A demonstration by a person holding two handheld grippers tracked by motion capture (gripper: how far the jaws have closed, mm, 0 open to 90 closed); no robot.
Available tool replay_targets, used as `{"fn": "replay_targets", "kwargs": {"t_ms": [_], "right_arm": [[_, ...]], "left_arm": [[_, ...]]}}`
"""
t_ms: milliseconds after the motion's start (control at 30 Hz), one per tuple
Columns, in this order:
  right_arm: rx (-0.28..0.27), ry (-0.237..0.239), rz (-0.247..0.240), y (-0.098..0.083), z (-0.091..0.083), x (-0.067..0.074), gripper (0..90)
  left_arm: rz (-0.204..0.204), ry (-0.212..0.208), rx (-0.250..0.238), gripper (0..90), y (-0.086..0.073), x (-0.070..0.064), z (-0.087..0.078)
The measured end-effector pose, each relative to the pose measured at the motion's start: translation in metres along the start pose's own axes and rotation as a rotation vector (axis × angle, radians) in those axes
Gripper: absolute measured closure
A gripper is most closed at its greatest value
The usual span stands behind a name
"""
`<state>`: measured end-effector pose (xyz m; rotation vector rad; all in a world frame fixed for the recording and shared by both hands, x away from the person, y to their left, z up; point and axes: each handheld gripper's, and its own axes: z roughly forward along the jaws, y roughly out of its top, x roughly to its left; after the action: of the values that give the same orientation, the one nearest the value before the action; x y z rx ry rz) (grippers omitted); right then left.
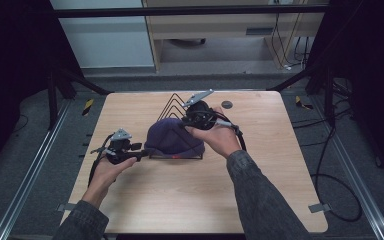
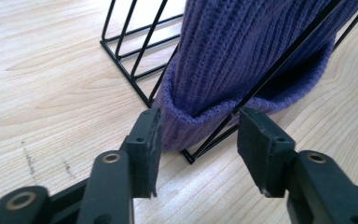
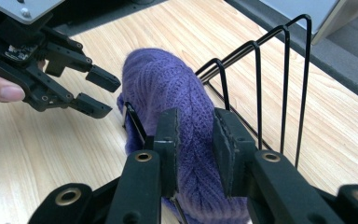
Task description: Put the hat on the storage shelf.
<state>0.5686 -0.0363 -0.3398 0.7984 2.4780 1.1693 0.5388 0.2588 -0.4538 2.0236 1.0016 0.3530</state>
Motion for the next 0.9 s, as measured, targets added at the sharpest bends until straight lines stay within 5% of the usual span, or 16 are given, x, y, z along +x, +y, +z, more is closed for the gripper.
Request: {"fn": "replay_targets", "kwargs": {"t_ms": [267, 400, 500, 667, 900], "right_arm": [[-0.019, -0.011, 0.003, 0.002, -0.01, 0.0, 71.2], [-0.027, -0.019, 0.001, 0.001, -0.016, -0.001, 70.1], [-0.04, -0.017, 0.009, -0.002, -0.022, -0.001, 68.0], [-0.038, -0.04, 0.019, -0.014, -0.028, 0.002, 57.3], [-0.045, -0.081, 0.062, -0.033, -0.042, -0.006, 45.1]], "left_arm": [[-0.004, 0.035, 0.004, 39.9, -0.011, -0.001, -0.004], [0.01, 0.085, 0.053, 32.3, -0.017, -0.001, -0.005], [-0.015, 0.103, 0.062, 26.3, -0.022, 0.001, -0.005], [-0.052, 0.168, 0.111, 15.3, -0.032, 0.01, -0.003], [-0.072, 0.206, 0.187, 9.1, -0.043, 0.018, 0.004]]}}
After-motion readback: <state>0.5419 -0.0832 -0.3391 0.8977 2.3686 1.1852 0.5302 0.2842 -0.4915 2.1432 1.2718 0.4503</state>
